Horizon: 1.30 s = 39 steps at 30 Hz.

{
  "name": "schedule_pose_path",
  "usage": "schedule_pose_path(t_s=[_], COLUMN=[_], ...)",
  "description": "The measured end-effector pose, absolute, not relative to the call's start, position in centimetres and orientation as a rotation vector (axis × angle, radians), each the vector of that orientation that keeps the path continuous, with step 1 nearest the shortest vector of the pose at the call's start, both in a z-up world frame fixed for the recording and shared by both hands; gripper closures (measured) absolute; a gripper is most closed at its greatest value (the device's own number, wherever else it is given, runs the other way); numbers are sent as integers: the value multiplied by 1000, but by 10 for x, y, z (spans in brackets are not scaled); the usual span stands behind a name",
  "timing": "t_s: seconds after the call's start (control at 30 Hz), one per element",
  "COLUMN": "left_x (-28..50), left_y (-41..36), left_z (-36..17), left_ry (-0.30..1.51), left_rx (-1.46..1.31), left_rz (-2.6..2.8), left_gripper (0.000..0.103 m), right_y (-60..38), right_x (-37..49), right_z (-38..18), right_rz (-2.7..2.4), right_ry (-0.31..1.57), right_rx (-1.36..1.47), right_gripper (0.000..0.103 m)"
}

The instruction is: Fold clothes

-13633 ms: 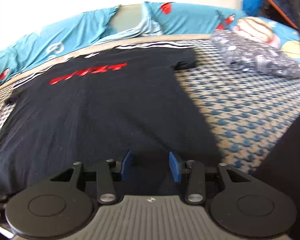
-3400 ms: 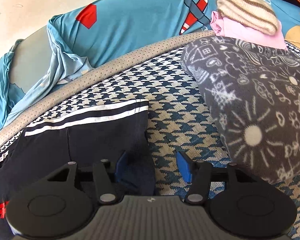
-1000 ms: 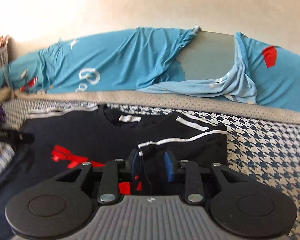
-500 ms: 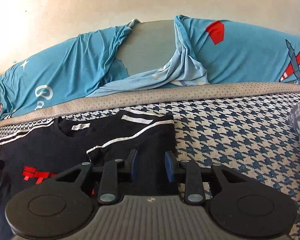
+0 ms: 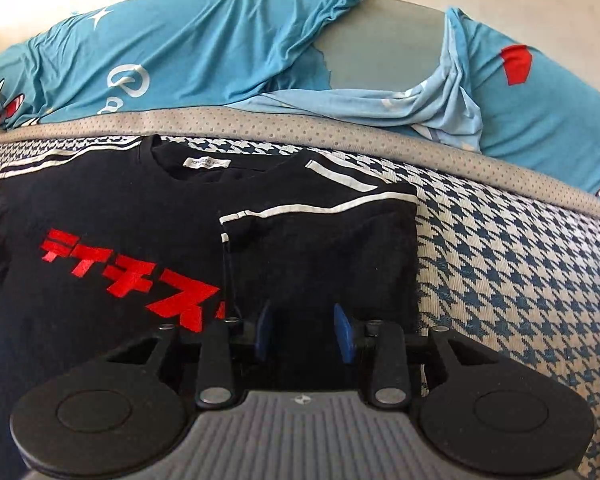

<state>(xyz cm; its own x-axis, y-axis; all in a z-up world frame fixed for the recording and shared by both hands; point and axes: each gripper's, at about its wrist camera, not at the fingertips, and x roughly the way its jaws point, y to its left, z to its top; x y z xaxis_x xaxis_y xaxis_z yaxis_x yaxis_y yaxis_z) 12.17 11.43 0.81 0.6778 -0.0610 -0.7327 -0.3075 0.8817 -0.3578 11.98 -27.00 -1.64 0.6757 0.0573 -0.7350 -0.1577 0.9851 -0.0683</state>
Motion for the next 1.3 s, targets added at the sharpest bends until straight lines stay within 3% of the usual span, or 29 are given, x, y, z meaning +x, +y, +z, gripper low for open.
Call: schedule_pose_path(t_s=[0.2, 0.33, 0.6, 0.83, 0.93, 1.0, 1.07, 1.3], left_x=[125, 126, 128, 132, 134, 134, 133, 128], left_y=[138, 146, 160, 148, 141, 138, 139, 136], left_z=[0, -13, -30, -27, -25, -24, -24, -27], left_ry=[850, 886, 910, 900, 889, 882, 875, 846], left_rx=[-610, -715, -841, -792, -772, -771, -785, -786], left_rz=[148, 115, 95, 73, 44, 37, 45, 93], left_gripper=[0, 0, 2, 2, 11, 23, 44, 62], right_y=[-267, -252, -236, -235, -233, -231, -231, -232], right_x=[113, 107, 110, 112, 113, 112, 112, 112], right_z=[-6, -1, -9, -11, -12, -12, -12, -13], right_rz=[14, 66, 80, 84, 89, 90, 92, 92], right_ry=[872, 857, 874, 885, 887, 886, 886, 889], right_rx=[-11, 13, -51, -61, -75, -86, -91, -98], right_gripper=[69, 60, 59, 59, 59, 59, 58, 58])
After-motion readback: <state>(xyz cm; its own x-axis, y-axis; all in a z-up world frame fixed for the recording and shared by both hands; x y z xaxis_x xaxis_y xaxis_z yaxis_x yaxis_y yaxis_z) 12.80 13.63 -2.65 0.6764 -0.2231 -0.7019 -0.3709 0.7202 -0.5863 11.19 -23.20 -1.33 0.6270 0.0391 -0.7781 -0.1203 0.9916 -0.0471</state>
